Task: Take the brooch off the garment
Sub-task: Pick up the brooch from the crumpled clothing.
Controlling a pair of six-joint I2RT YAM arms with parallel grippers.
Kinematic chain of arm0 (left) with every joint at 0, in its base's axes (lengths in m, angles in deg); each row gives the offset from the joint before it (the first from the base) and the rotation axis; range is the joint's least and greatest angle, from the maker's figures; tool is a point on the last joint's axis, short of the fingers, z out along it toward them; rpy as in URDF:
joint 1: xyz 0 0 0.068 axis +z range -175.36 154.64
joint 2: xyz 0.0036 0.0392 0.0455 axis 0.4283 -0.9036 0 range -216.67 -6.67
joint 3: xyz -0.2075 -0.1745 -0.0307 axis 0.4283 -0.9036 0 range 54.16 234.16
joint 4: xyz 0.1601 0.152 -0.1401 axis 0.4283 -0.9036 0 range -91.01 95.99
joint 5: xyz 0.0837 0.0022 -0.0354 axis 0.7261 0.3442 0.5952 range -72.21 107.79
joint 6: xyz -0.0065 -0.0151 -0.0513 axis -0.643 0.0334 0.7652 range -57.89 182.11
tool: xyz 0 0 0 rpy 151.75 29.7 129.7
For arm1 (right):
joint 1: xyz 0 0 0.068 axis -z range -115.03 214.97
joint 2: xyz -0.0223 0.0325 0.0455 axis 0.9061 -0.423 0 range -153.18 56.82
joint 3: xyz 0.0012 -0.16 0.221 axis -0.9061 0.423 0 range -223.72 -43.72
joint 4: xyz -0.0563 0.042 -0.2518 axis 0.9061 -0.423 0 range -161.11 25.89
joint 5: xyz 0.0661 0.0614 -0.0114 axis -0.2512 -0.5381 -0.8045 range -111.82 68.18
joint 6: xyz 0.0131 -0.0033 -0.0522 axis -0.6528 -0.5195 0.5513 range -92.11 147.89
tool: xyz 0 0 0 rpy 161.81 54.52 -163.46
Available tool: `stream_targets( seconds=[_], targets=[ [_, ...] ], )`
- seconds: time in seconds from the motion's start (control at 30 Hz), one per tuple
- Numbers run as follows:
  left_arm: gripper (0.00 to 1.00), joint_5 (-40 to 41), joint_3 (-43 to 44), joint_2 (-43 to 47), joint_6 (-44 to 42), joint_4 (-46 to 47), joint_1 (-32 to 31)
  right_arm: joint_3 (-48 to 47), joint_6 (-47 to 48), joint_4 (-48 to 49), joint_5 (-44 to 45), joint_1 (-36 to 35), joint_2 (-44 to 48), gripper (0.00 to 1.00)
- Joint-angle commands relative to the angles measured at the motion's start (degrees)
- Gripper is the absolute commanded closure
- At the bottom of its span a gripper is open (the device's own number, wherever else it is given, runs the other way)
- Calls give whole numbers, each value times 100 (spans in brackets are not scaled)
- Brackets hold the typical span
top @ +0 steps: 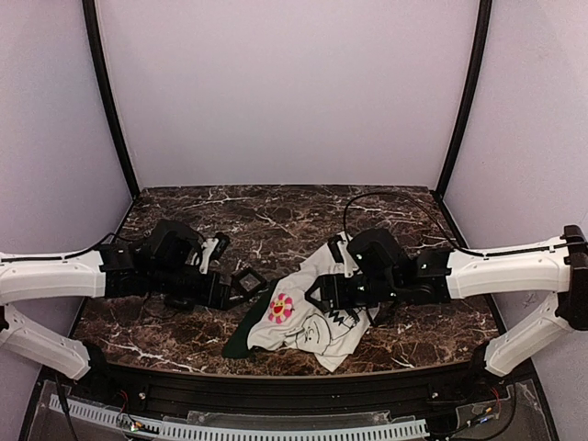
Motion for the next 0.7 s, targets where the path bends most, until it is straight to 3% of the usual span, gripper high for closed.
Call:
stream_targets(
  seconds=[0.0,0.33,0.67],
  targets=[
    [15,-26,685,-875,-328,472,-230,291,-461,316,78,-90,-254,23],
    [12,413,1256,-1956,-704,309,-906,534,-596,670,-139,-116,-500,29],
    [6,560,1455,-2573,-643,459,-1066,500,-701,1165,-337,-125,-857,71]
  ],
)
